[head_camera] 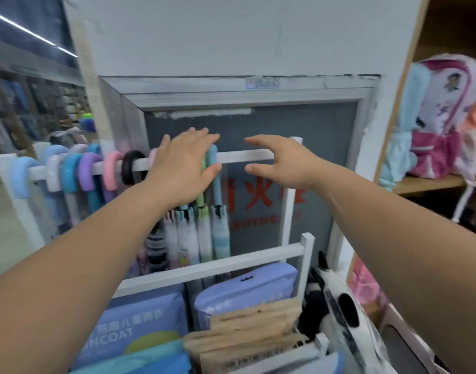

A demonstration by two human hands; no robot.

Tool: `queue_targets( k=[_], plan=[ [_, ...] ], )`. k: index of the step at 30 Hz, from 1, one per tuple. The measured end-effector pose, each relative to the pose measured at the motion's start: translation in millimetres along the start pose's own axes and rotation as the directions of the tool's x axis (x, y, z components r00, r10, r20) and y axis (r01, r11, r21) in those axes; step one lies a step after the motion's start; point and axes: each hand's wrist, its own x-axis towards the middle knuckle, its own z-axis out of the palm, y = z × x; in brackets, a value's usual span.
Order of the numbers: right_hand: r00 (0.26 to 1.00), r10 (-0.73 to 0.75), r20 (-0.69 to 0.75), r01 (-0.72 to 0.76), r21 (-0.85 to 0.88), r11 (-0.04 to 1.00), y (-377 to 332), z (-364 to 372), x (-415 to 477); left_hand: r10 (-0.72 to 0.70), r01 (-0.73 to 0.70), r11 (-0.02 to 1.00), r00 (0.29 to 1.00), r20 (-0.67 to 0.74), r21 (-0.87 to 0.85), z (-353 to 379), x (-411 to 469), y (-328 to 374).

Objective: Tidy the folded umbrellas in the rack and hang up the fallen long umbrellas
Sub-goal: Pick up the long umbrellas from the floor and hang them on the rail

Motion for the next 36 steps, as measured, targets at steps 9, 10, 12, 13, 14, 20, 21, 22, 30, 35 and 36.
queue_targets(
  k=[9, 10, 12, 13, 14, 20, 21, 22, 30, 35, 36],
  plan=[
    [0.975, 0.219, -0.028, -0.215, -0.332, 0.918, 73.3, -37.7, -159.8, 0.297, -0.292, 0.954, 0.953, 0.066, -0.07, 37.7, -14.7, 128.4],
    [0.968, 0.251, -0.027, -0.244, -0.356, 0.902, 85.3, -43.3, -185.8, 0.321, -0.314, 0.946, 0.943, 0.086, -0.086, 45.0, -19.2, 152.4],
    [0.953, 0.302, -0.026, -0.289, -0.385, 0.876, 103.1, -48.8, -225.4, 0.338, -0.325, 0.939, 0.932, 0.128, -0.113, 56.4, -27.2, 186.5],
    [0.941, 0.339, -0.018, -0.317, -0.404, 0.858, 114.3, -53.9, -250.9, 0.353, -0.338, 0.934, 0.924, 0.149, -0.119, 64.5, -32.4, 210.3],
    [0.931, 0.365, -0.008, -0.333, -0.424, 0.842, 126.9, -58.5, -276.0, 0.369, -0.353, 0.928, 0.914, 0.17, -0.12, 72.2, -38.1, 234.8],
    [0.834, 0.551, 0.029, -0.481, -0.453, 0.751, 206.7, -75.5, -440.0, 0.409, -0.356, 0.909, 0.863, 0.298, -0.216, 128.2, -88.5, 393.8],
    [0.811, 0.583, 0.043, -0.506, -0.449, 0.737, 219.4, -77.0, -467.6, 0.413, -0.351, 0.906, 0.852, 0.321, -0.235, 139.0, -98.0, 420.4],
    [0.788, 0.613, 0.061, -0.528, -0.447, 0.722, 231.6, -78.1, -494.7, 0.419, -0.344, 0.902, 0.841, 0.342, -0.259, 148.7, -108.0, 446.5],
    [0.563, 0.804, 0.19, -0.712, -0.382, 0.589, 317.3, -49.3, -664.1, 0.543, -0.359, 0.834, 0.67, 0.506, -0.42, 262.1, -180.4, 595.5],
    [0.386, 0.874, 0.294, -0.786, -0.391, 0.478, 362.7, -2.0, -740.1, 0.577, -0.313, 0.815, 0.517, 0.632, -0.488, 355.6, -224.2, 646.7],
    [0.344, 0.885, 0.313, -0.798, -0.399, 0.451, 370.8, 8.7, -754.1, 0.584, -0.31, 0.811, 0.478, 0.656, -0.496, 375.3, -232.6, 654.8]
  ],
)
